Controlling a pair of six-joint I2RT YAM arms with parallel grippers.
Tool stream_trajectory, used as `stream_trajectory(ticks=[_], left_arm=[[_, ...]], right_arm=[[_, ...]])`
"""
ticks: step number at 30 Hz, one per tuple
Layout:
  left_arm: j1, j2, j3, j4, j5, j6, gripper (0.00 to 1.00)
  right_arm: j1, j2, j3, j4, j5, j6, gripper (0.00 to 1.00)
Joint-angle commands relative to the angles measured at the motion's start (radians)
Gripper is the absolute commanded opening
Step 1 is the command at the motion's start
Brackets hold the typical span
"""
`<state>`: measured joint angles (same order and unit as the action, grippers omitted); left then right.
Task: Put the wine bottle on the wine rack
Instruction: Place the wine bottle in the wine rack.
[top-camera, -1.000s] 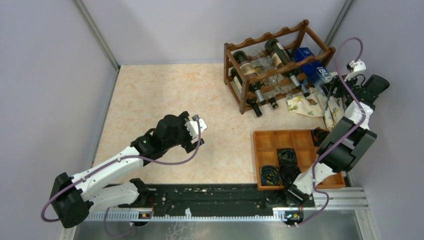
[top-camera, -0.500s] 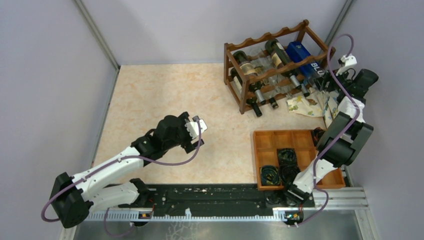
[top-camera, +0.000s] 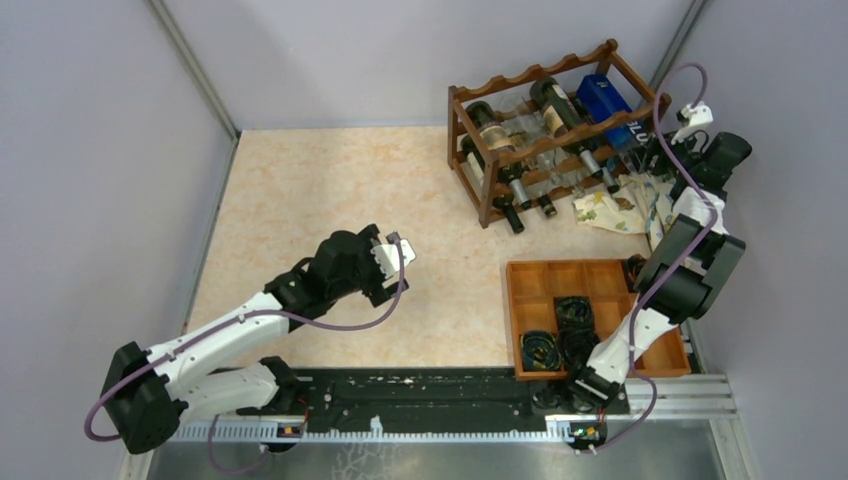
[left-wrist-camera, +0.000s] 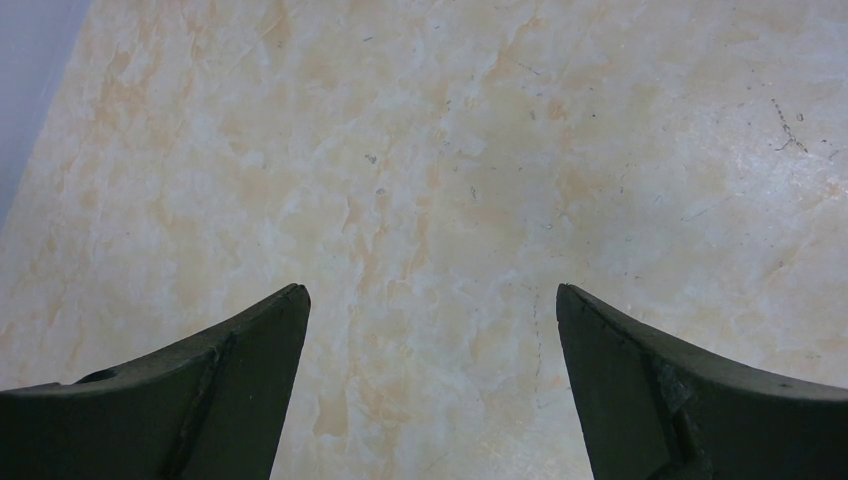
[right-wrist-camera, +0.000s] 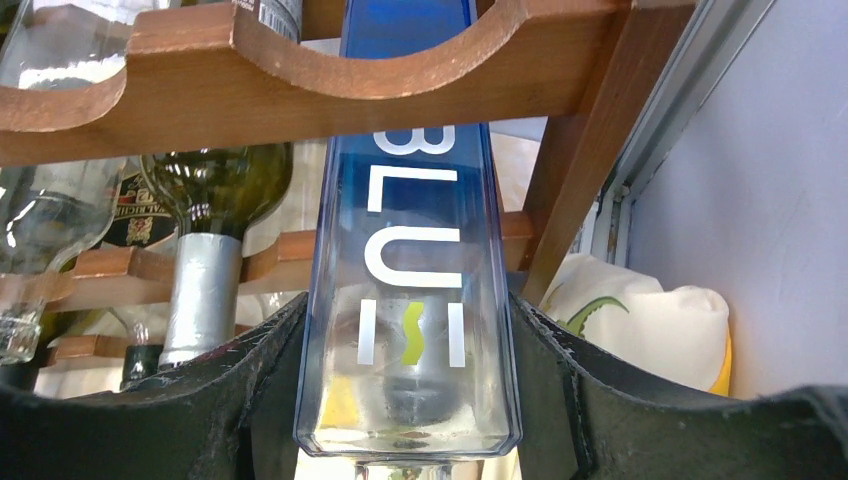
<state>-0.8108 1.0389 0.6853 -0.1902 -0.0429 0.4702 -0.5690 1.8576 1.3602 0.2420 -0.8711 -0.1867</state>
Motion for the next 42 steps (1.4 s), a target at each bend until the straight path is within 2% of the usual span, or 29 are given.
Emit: stream_trajectory(ticks=[1,28,42], left_arm=[[0.006,0.007,-0.012,0.023,-0.009,0.016,0.99],[0.006,0.031,-0.032,0.036,-0.017,0.041,0.99],[0.007,0.039,-0.032,0.036,-0.011,0.046,0.99]], right_arm=[[0.025,-0.017,0.136,0.244,-0.049,0.016,0.0],[0.085,0.115,0.269,0.296,-0.049,0.024,0.0],[0.105,0.131,0.275,0.283,-0.002,-0.03,0.0]])
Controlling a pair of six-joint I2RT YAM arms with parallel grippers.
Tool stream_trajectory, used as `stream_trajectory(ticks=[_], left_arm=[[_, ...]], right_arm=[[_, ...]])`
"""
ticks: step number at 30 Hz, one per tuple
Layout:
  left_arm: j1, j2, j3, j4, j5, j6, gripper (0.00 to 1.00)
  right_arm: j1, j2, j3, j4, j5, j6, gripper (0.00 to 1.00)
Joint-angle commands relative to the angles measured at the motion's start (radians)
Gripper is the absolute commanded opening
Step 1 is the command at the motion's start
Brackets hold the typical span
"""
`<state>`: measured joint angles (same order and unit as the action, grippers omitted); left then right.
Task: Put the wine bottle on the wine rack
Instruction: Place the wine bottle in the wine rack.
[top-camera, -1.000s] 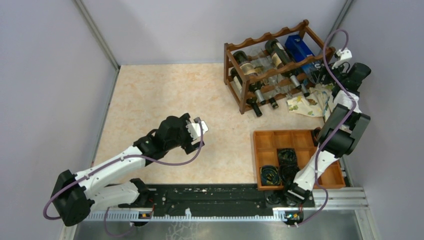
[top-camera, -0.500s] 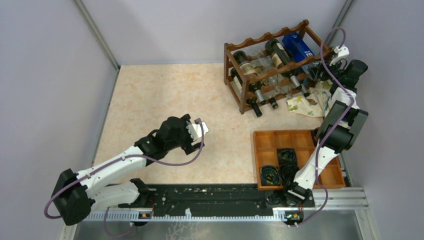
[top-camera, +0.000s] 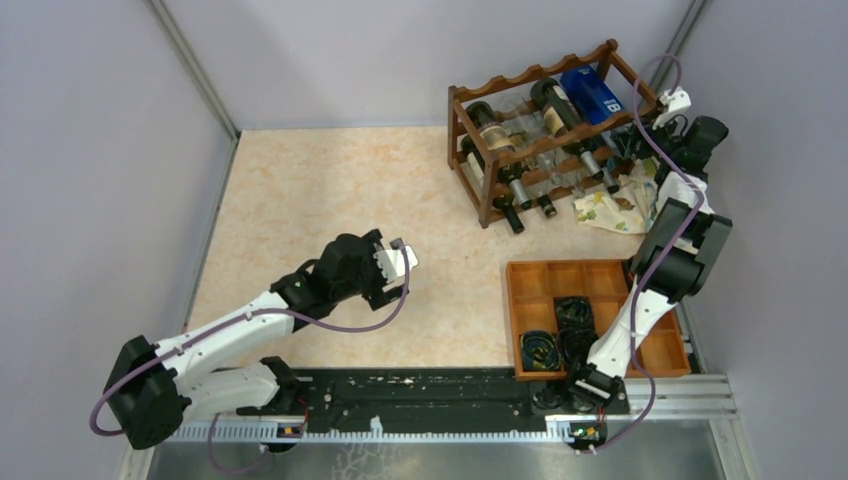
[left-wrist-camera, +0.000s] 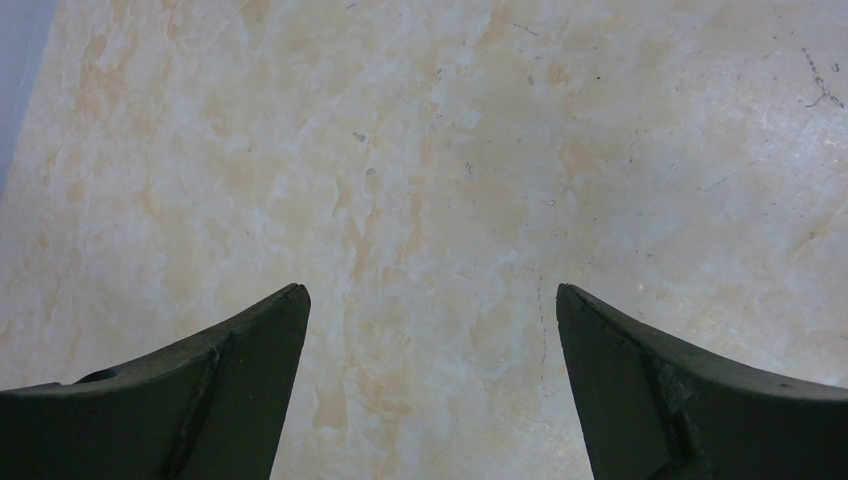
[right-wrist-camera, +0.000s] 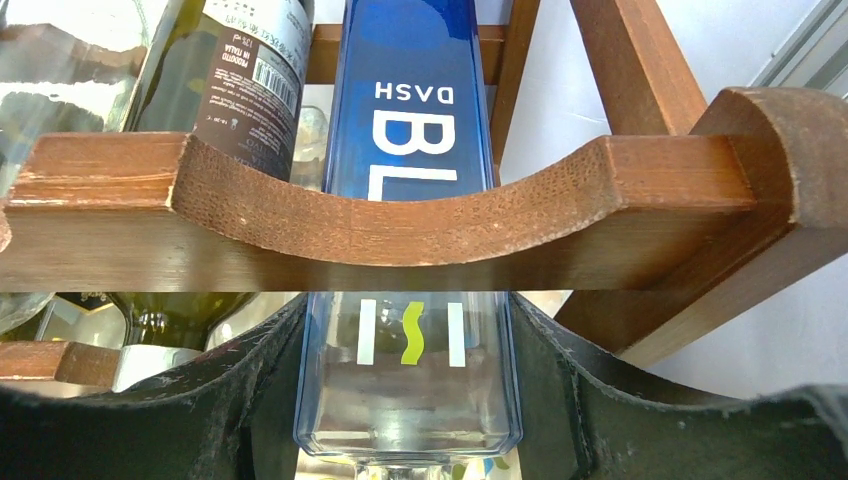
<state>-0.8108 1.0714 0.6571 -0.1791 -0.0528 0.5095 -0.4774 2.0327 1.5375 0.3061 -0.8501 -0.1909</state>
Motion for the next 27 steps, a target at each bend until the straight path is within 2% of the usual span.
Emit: stream_trajectory(ticks=[1,23,25,27], left_arm=[[0.007,0.007,-0.004,0.025,-0.001,0.007,0.99],[0.006,0.015,0.001,0.017,0.013,0.006,0.99],[0.006,0.017,0.001,0.016,0.013,0.007,0.99],[0.007,0.017,0.001,0.016,0.014,0.007,0.99]], right_arm=[[0.015,-0.044,0.097,0.221,-0.019,-0.028,0.0],[0.049,-0.056,0.023,0.262,0.118,-0.114,0.01],[0.051,-0.055,0.021,0.255,0.121,-0.134,0.03],[0.051,-0.053,0.02,0.25,0.124,-0.153,0.09]])
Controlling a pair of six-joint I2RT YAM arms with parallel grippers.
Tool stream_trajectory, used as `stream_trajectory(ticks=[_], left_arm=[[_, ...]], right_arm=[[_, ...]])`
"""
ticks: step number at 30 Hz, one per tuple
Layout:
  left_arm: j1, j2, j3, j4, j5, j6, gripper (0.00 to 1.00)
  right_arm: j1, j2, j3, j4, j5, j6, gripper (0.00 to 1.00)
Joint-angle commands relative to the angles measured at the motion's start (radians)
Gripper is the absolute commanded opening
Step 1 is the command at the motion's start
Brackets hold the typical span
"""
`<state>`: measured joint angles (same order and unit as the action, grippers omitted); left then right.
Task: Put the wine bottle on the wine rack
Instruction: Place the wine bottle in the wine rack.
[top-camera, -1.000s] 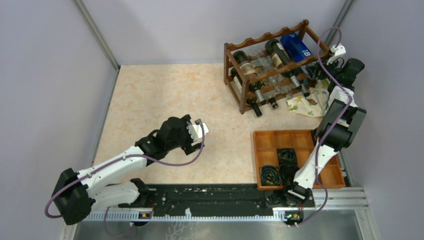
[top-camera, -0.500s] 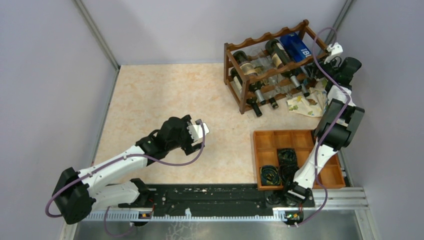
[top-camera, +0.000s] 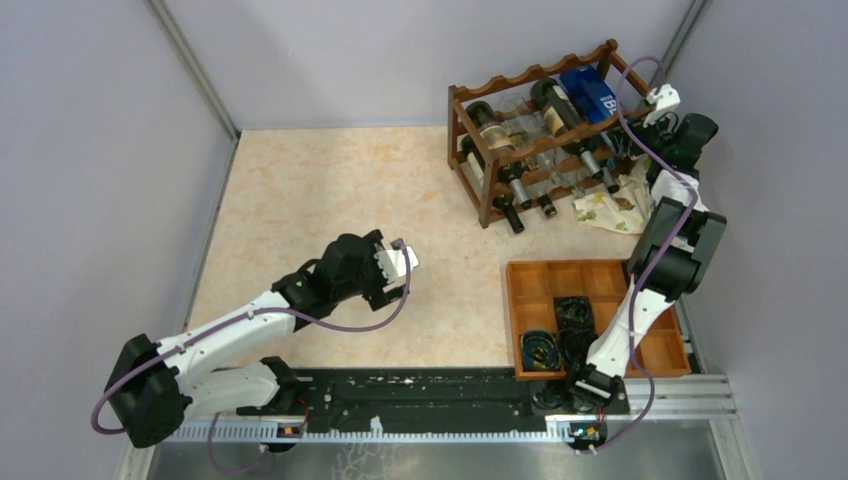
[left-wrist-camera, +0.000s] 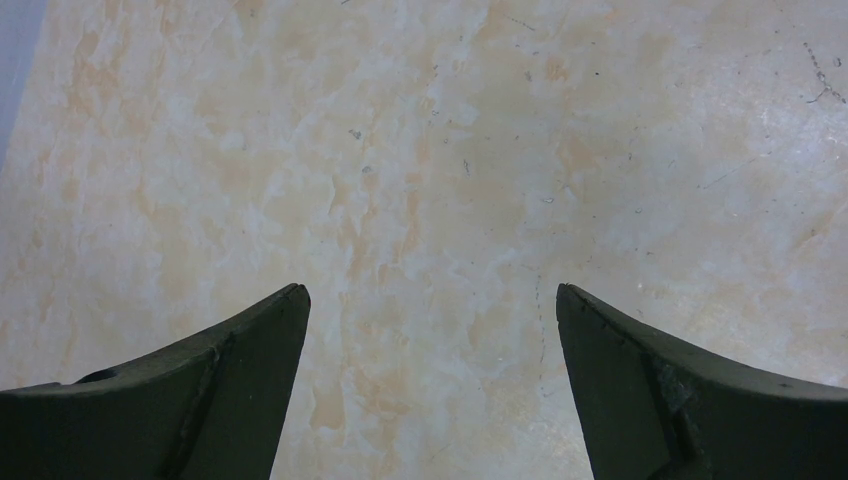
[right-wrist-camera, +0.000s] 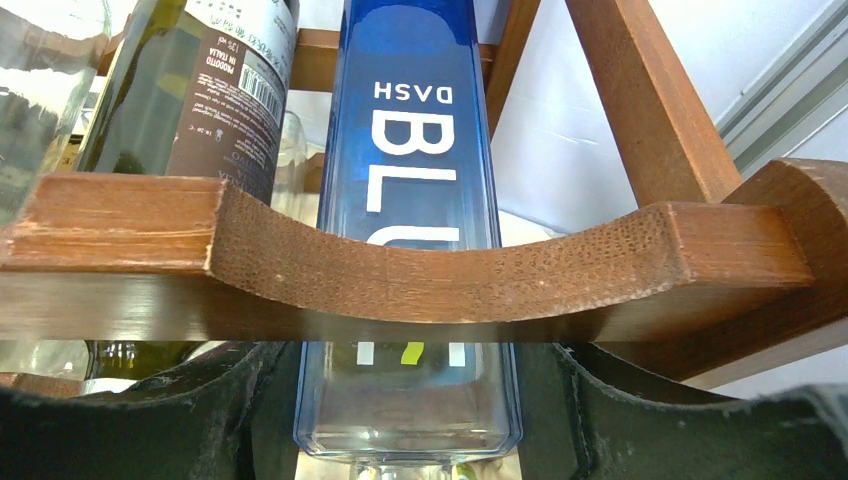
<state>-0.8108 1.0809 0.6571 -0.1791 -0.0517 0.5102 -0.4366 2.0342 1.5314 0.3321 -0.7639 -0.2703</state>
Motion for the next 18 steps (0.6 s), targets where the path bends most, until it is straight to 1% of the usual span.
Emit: stream_trajectory(ticks=[1,6,18], left_arm=[[0.007,0.007,0.0,0.015,0.013,0.005,0.99],[0.007,0.009,0.002,0.016,0.018,0.006,0.99],[0.006,0.009,0.006,0.011,0.026,0.006,0.99]], right_arm=[[0.011,-0.055,0.025,0.22,0.038,-0.086,0.12],[0.011,-0.057,0.016,0.212,0.044,-0.113,0.23],[0.01,-0.078,-0.003,0.217,0.049,-0.109,0.49]])
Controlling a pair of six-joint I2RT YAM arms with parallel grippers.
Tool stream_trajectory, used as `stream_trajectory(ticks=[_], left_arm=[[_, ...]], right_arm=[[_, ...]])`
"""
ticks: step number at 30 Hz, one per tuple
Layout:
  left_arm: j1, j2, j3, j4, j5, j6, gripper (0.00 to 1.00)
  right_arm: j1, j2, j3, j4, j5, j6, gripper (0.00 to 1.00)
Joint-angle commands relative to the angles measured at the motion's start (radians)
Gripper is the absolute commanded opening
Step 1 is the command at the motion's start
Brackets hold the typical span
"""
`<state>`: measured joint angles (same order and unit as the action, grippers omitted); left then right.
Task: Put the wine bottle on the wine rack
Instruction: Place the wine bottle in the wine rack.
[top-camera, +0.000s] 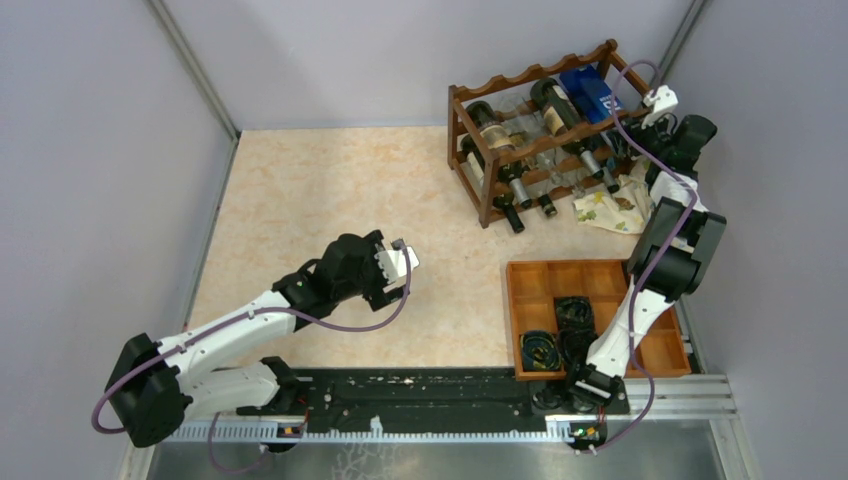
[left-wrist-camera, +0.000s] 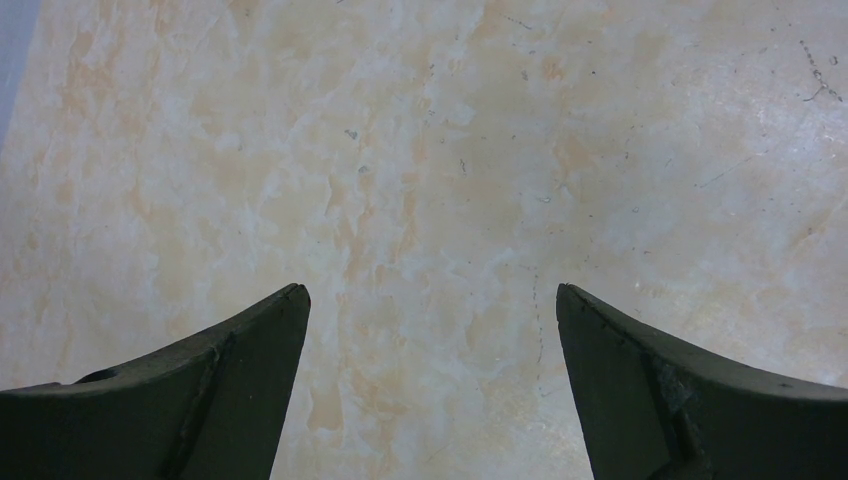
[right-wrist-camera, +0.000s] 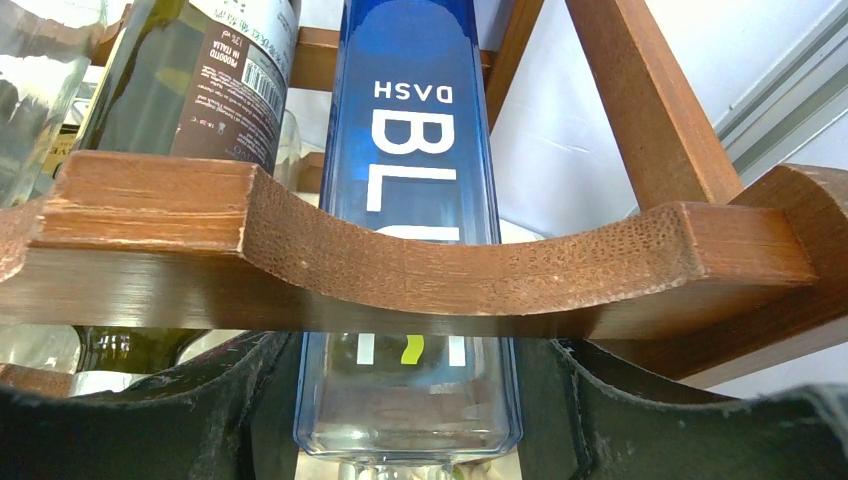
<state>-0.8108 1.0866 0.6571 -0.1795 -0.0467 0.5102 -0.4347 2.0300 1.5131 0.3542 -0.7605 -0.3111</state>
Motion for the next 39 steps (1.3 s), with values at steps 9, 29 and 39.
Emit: stream_trajectory(ticks=[9,29,39], left_arm=[[0.006,0.004,0.008,0.008,0.03,0.004,0.99],[0.007,0.006,0.011,0.005,0.042,0.004,0.99],[0.006,0.001,0.017,0.003,0.042,0.005,0.99]], right_arm=[[0.007,-0.085,0.006,0.199,0.057,-0.066,0.6],[-0.013,-0.114,-0.009,0.194,0.056,-0.049,0.76],[-0.064,-0.17,-0.025,0.172,-0.016,-0.014,0.9]])
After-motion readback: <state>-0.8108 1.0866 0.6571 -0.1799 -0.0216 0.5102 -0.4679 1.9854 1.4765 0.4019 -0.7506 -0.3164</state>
